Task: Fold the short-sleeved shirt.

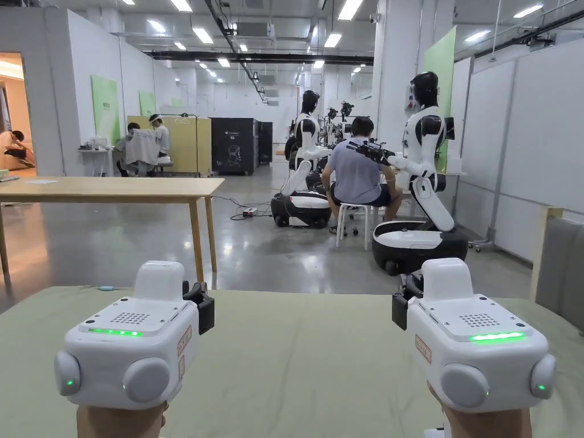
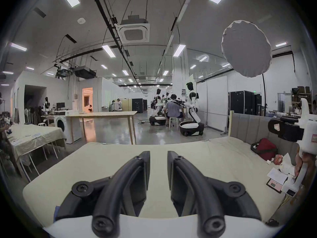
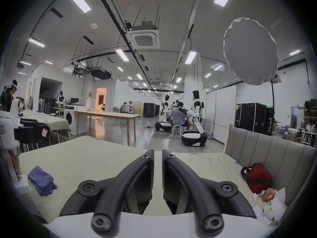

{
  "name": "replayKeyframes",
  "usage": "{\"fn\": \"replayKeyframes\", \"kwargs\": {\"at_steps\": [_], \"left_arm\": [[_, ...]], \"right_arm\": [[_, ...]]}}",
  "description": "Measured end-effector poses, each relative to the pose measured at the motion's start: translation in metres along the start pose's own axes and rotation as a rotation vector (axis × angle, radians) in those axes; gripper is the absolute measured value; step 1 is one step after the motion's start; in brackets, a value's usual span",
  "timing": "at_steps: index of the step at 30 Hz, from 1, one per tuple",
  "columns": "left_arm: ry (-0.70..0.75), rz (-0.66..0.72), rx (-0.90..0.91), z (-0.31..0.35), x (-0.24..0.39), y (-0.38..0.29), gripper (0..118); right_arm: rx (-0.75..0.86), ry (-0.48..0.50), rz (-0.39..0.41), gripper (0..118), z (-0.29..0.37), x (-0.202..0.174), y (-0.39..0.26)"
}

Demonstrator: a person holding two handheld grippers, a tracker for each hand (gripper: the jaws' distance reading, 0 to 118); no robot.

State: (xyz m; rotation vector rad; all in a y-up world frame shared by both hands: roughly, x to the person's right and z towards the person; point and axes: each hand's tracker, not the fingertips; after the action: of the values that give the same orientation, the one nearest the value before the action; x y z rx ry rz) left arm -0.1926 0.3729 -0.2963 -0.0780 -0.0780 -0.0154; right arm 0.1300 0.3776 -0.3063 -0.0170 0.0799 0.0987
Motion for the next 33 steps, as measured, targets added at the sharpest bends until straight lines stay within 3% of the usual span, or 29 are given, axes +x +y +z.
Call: {"fn": "replayKeyframes", "kwargs": {"at_steps": [4,9,10,12,14,16,17,22,24,27,31,33], "left_arm": [[0.007,-0.008,0.003,0.0005,-0.0002,0.0022,60],[0.01,-0.015,0.009,0.0007,0.0008,0.0044,66],[0.011,-0.014,0.009,0.0004,0.0011,0.0049,73],[0.01,-0.011,0.012,0.0016,0.0016,0.0057,90],[0.012,-0.008,0.019,0.0016,0.0024,0.0059,113],[-0.006,-0.019,0.097,0.0041,0.004,0.0064,118],[0.021,-0.009,0.055,0.0045,0.0037,0.0046,118],[0.013,-0.012,0.044,0.0051,0.0032,0.0045,118],[0.012,-0.004,0.045,0.0068,0.0026,0.0047,118],[0.009,0.007,0.044,0.0074,0.0021,0.0043,118],[0.009,0.007,0.035,0.0077,0.003,0.0017,118],[0.007,0.008,0.03,0.0079,0.0037,0.0002,118]], "right_arm": [[-0.012,-0.005,-0.001,26,-0.0016,0.0003,-0.001],[-0.019,-0.01,-0.001,30,-0.0016,-0.0003,-0.003],[-0.018,-0.012,0.004,36,-0.0015,-0.0011,-0.0031],[-0.016,-0.011,0.009,52,-0.0012,-0.0017,-0.0028],[-0.022,-0.006,0.007,79,-0.0019,-0.0022,-0.0019],[-0.04,0.008,-0.009,110,-0.0035,-0.001,-0.0015],[-0.046,0.012,-0.018,118,-0.004,-0.0006,-0.0017],[-0.065,-0.005,0.045,118,-0.0034,-0.0053,-0.005],[-0.064,-0.001,0.025,118,-0.0019,-0.0057,-0.0058],[-0.099,0.093,-0.068,118,-0.0005,-0.0008,-0.003],[-0.095,-0.036,-0.043,118,0.0015,-0.004,0.0012],[-0.097,-0.02,-0.026,118,0.0018,-0.0052,0.0035]]}}
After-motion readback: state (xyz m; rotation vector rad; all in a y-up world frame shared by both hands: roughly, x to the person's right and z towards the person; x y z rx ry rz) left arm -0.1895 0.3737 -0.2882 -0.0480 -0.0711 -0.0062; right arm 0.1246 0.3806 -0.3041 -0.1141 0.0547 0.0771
